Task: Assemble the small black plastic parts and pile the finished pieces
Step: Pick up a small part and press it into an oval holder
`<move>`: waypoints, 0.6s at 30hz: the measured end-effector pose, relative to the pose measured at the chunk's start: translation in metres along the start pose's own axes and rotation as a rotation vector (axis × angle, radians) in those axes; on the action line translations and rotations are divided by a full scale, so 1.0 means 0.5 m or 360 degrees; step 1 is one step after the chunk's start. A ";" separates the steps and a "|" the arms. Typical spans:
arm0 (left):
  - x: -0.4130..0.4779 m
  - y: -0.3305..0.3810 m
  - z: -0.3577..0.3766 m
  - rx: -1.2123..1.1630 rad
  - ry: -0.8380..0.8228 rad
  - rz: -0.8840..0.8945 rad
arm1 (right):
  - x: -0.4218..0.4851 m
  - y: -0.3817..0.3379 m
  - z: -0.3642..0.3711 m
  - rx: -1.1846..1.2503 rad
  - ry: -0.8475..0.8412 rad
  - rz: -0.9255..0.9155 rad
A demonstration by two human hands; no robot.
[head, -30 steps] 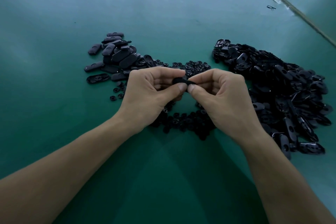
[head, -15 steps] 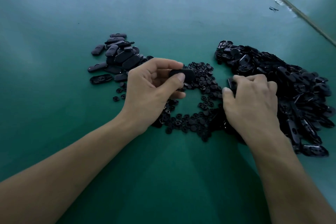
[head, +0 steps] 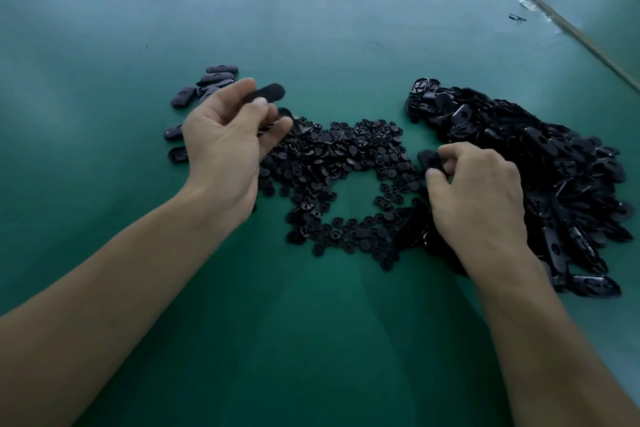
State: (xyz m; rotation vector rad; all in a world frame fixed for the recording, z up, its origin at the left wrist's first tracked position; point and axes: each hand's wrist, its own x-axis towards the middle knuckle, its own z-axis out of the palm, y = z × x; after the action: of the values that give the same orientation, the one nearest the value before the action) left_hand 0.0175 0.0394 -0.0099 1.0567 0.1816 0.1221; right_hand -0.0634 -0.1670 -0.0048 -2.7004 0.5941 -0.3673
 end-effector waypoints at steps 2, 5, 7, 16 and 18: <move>0.010 -0.001 -0.002 -0.0018 0.0095 0.0012 | 0.002 0.002 0.003 0.0038 0.0018 0.0011; 0.013 -0.005 -0.009 0.0085 0.0086 0.0048 | 0.003 0.005 0.009 0.0125 0.0039 0.0006; 0.008 -0.007 -0.014 0.0216 0.0008 0.0097 | 0.002 0.007 0.011 0.0167 0.0080 -0.0030; -0.062 -0.031 0.005 0.0341 -0.0536 0.0249 | -0.005 -0.025 0.013 0.0889 -0.0006 -0.0359; -0.079 -0.040 0.008 0.0469 -0.0652 0.0347 | -0.009 -0.035 0.017 0.1133 -0.0180 -0.0380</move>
State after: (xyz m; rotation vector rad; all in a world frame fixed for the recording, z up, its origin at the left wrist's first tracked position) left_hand -0.0200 0.0190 -0.0218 1.3695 -0.2955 0.0736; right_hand -0.0584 -0.1481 -0.0064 -2.0789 0.0706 -0.3914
